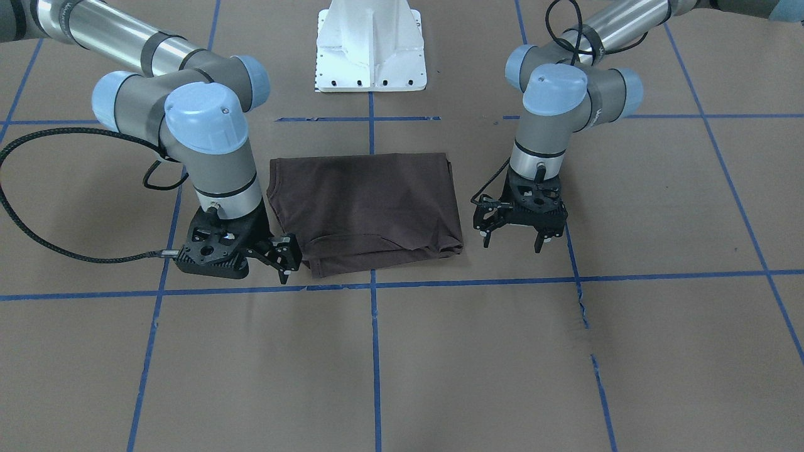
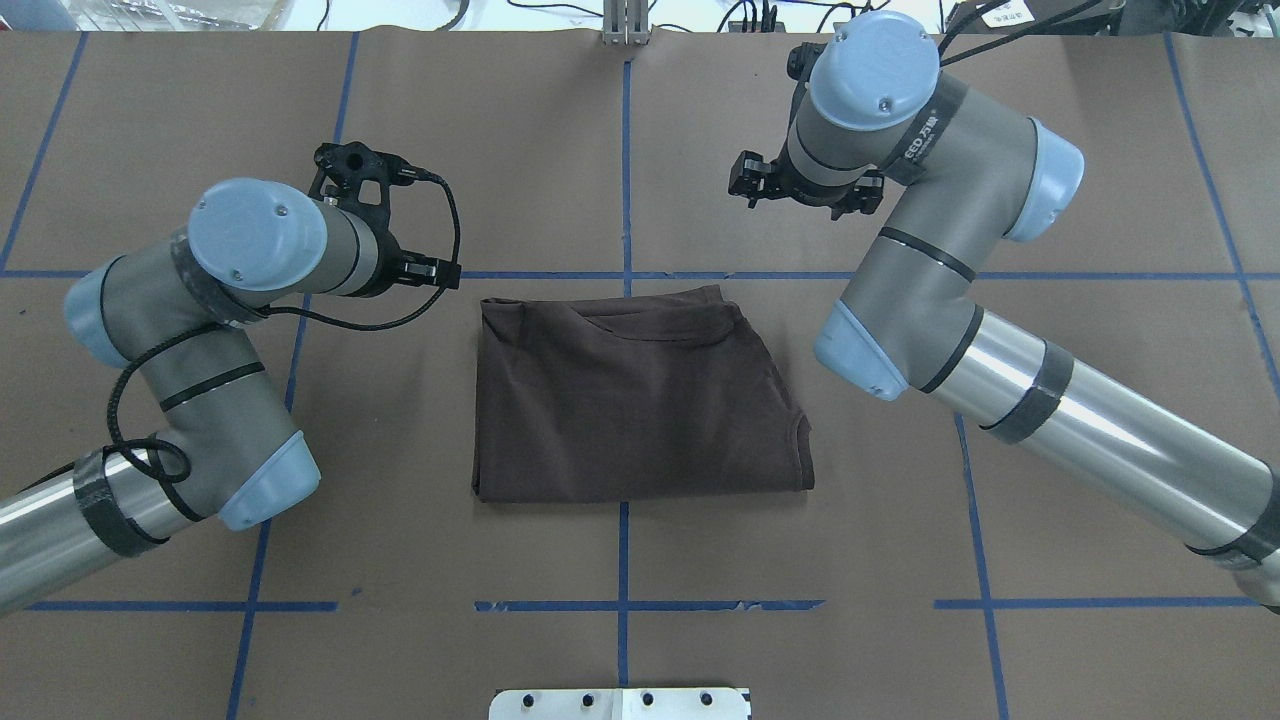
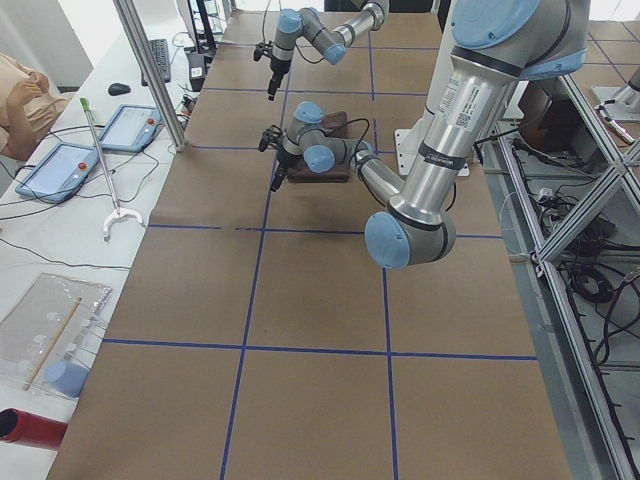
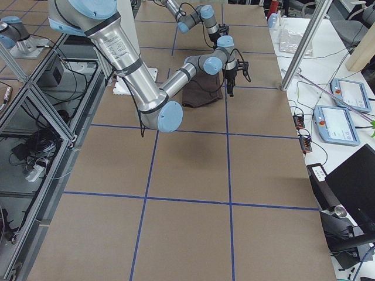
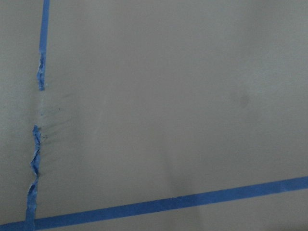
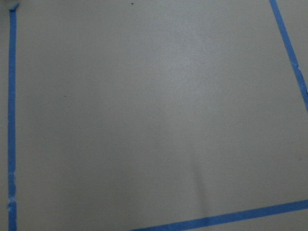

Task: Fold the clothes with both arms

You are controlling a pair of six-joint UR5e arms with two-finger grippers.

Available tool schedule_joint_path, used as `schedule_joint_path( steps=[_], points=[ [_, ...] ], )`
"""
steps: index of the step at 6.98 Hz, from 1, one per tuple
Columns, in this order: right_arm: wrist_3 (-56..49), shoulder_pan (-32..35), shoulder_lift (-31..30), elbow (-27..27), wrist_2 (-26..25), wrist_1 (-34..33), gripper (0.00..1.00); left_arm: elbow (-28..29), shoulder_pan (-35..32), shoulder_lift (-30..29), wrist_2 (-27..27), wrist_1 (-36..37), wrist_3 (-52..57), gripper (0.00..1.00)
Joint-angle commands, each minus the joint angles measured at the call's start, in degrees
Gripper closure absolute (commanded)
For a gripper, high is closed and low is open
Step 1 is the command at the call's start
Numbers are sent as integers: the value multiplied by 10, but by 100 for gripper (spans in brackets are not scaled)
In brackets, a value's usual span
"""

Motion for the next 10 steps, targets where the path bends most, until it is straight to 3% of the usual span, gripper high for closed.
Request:
schedule_joint_path(
  steps=[1,3,5,7,9,10],
  points=[
    [-79,32,-85,93,38,-6,0,-113,-6,46,-28,61,2,0],
    [-207,105,-229,204,115,-19,0,-256,-28,118,-54,161,49,0],
    [-450,241,-357,221,188,-17,0,-315,-146,238,-131,159,225,0],
    [-648,374,-466,193,266,-16,0,-295,-304,305,-216,155,450,0],
    [-653,405,-546,178,281,-5,0,-211,-473,328,-310,155,669,0],
    [-653,415,-562,173,283,-4,0,-156,-501,340,-317,156,672,0]
  ],
)
